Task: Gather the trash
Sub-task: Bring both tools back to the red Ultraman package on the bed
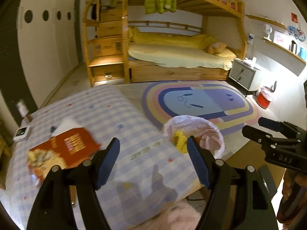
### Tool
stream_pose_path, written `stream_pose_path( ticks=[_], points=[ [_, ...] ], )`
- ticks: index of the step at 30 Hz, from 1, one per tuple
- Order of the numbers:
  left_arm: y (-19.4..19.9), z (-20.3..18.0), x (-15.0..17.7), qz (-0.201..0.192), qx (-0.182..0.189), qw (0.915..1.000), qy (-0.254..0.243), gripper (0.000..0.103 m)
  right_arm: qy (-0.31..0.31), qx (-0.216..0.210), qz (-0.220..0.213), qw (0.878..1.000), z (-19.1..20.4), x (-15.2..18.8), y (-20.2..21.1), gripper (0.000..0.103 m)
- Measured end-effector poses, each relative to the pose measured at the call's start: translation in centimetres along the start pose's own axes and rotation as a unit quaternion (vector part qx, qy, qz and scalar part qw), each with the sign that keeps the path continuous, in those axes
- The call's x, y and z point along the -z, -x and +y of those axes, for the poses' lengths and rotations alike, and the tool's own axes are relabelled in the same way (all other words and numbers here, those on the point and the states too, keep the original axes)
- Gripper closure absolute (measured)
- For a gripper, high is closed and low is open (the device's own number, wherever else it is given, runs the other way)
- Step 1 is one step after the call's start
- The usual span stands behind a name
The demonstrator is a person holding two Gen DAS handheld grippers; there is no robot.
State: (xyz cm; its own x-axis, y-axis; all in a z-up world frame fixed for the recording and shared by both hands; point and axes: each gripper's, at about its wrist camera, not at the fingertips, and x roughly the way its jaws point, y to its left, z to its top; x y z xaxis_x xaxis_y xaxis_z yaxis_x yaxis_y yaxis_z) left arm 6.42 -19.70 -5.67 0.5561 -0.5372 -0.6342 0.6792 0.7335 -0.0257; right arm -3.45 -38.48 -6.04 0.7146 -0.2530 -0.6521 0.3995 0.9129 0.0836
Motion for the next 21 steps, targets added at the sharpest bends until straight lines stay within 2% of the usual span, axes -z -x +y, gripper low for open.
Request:
stream_pose_path(
  ticks=[6,10,18,21],
  points=[
    [2.9,4.7,1.8,-0.002,-0.044,0.9983,0.037,0.031,0.050,-0.039,0.004,0.998,5.2,-0.1,-0.2,0.027],
    [4.7,8.5,3.1,-0.003,-0.080,0.9942,0.073,0.030,0.081,-0.065,0.005,0.995,8.8,-0.1,-0.4,0.027],
    [6.5,16.1,6.4,0.010,-0.141,0.9800,0.140,0.030,0.137,-0.112,0.008,0.984,15.2,-0.8,-1.8,0.028],
    [6.7,18.1,7.3,0.017,-0.159,0.9751,0.154,0.030,0.150,-0.125,0.014,0.981,17.1,-1.0,-2.7,0.032]
  ],
)
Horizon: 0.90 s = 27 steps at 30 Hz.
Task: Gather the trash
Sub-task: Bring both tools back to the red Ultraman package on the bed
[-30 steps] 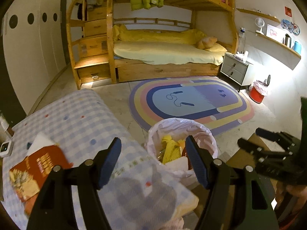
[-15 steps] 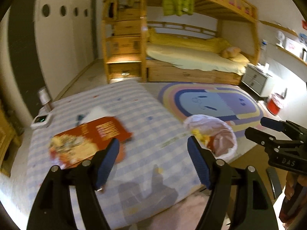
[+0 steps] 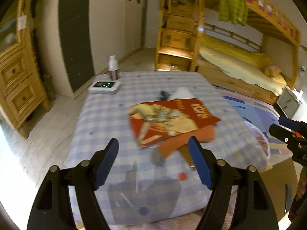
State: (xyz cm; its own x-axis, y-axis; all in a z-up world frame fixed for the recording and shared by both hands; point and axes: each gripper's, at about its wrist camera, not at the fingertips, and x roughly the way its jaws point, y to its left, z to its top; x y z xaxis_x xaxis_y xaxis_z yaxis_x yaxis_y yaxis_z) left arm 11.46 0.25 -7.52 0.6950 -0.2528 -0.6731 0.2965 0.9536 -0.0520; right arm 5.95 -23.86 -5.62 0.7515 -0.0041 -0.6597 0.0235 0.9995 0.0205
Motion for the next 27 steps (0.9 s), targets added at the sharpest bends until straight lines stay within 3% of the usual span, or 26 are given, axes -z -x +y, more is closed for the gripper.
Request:
stream_pose_path(
  ticks=[5,7,11,19,27],
  points=[
    [-1.4,2.1,0.0,0.006,-0.018,0.9997,0.013,0.030,0.020,-0.016,0.010,1.000,1.8,-0.9,-2.7,0.042],
    [-2.2,2.6,0.0,0.010,-0.024,0.9996,0.015,0.030,0.028,-0.021,0.017,0.999,2.3,-1.2,-4.1,0.052],
    [-3.9,3.3,-0.2,0.016,-0.030,0.9993,0.014,0.030,0.040,-0.028,0.033,0.998,2.8,-1.6,-6.4,0.058],
    [-5.8,3.1,-0.9,0.027,-0.010,0.9995,0.009,0.030,0.050,-0.030,0.057,0.997,3.4,-1.8,-10.3,0.084],
    [-6.4,2.6,-1.0,0.035,0.013,0.9992,0.012,0.030,0.039,-0.028,0.079,0.996,2.7,-1.5,-12.6,0.086]
  ],
)
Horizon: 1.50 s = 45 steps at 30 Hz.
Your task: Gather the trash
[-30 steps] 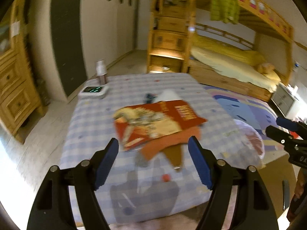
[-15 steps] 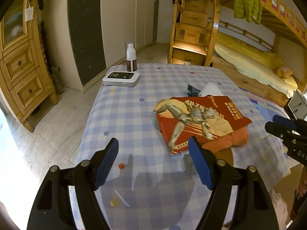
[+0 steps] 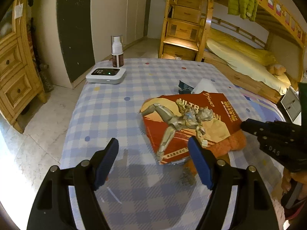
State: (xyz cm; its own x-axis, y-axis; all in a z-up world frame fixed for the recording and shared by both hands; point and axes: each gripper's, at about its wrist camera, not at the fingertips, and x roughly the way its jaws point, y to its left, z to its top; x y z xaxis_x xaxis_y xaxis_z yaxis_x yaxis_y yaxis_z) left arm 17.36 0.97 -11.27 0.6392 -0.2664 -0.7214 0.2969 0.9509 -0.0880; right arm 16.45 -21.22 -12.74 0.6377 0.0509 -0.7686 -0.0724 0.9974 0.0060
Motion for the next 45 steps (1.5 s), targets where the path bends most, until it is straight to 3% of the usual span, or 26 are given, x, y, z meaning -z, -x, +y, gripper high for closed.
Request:
stream_pose_path(
  ticks=[10,15,21,22,23,24,32,35,36,37,45],
  points=[
    [-2.7,0.1,-1.4,0.027,0.058,0.9977,0.022,0.026,-0.005,0.004,0.013,1.000,-0.3,0.4,-0.8,0.087],
    [-3.7,-1.1,-2.6,0.034,0.079,0.9963,0.003,0.029,-0.006,0.002,0.013,1.000,-0.3,0.3,-1.1,0.087],
    [-3.7,-1.8,-2.7,0.027,0.081,0.9963,-0.003,0.064,-0.010,0.000,0.012,1.000,-0.5,0.2,-1.1,0.090],
    [-3.5,-1.8,-2.7,0.025,0.080,0.9965,-0.006,0.085,-0.011,-0.001,0.012,1.000,-0.4,0.1,-1.2,0.090],
    [-3.5,-1.9,-2.6,0.027,0.077,0.9966,-0.010,0.098,-0.013,-0.002,0.012,1.000,-0.4,0.1,-1.2,0.090],
    [-3.4,-1.9,-2.5,0.027,0.072,0.9970,-0.013,0.103,-0.015,-0.004,0.014,1.000,-0.5,0.1,-1.1,0.090],
    [-1.4,-1.2,-1.4,0.020,0.071,0.9971,-0.017,0.102,-0.010,0.000,0.007,1.000,-1.2,1.4,1.7,0.089],
    [-1.4,-0.5,-1.9,0.018,0.061,0.9980,0.000,0.077,-0.012,-0.004,0.000,1.000,-1.3,1.9,3.1,0.089],
    [-1.7,-0.2,-2.3,0.015,0.056,0.9983,0.010,0.060,-0.012,-0.004,-0.002,1.000,-1.3,2.0,3.3,0.089],
    [-1.8,0.0,-2.6,0.012,0.054,0.9983,0.015,0.053,-0.013,-0.004,-0.005,1.000,-1.3,2.1,3.7,0.089],
    [-5.6,0.1,-6.6,0.019,0.004,0.9998,0.005,0.053,-0.023,-0.008,-0.019,1.000,-1.9,2.1,4.9,0.089]
  ],
)
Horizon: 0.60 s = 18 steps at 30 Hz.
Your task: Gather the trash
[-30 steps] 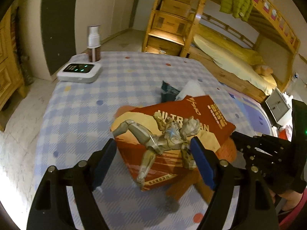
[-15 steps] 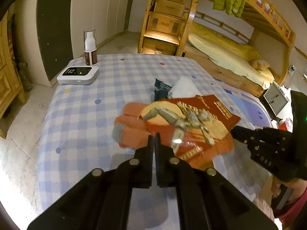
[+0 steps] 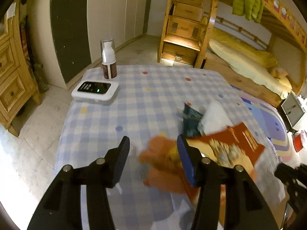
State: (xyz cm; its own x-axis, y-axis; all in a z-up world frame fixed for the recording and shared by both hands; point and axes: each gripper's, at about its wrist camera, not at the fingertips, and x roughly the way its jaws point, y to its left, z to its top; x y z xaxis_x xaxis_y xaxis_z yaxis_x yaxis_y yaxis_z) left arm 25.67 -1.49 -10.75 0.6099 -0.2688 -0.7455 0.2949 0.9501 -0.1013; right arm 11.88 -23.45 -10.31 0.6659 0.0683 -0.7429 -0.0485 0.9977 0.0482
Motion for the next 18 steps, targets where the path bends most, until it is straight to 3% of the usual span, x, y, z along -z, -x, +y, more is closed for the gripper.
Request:
stream_pose_path(
  ticks=[5,7,15,17,18],
  points=[
    [-2.1,-0.1,-1.4,0.030,0.013,0.9993,-0.020,0.053,-0.007,0.002,0.002,1.000,-0.7,0.1,0.0,0.089],
    [-2.5,-0.5,-1.3,0.043,0.018,0.9980,-0.042,0.058,-0.014,0.001,0.004,1.000,-1.1,0.2,0.0,0.089],
    [1.0,-2.2,2.0,0.043,0.040,0.9911,-0.120,0.063,-0.031,-0.003,0.001,0.999,-2.1,1.4,1.2,0.085],
    [2.2,-2.4,3.0,0.034,0.027,0.9915,-0.122,0.057,-0.033,-0.003,0.000,0.999,-2.3,1.7,1.5,0.085],
    [3.2,-2.4,3.6,0.024,0.021,0.9924,-0.119,0.050,-0.034,-0.001,-0.002,0.999,-2.3,1.8,1.8,0.084]
  ],
)
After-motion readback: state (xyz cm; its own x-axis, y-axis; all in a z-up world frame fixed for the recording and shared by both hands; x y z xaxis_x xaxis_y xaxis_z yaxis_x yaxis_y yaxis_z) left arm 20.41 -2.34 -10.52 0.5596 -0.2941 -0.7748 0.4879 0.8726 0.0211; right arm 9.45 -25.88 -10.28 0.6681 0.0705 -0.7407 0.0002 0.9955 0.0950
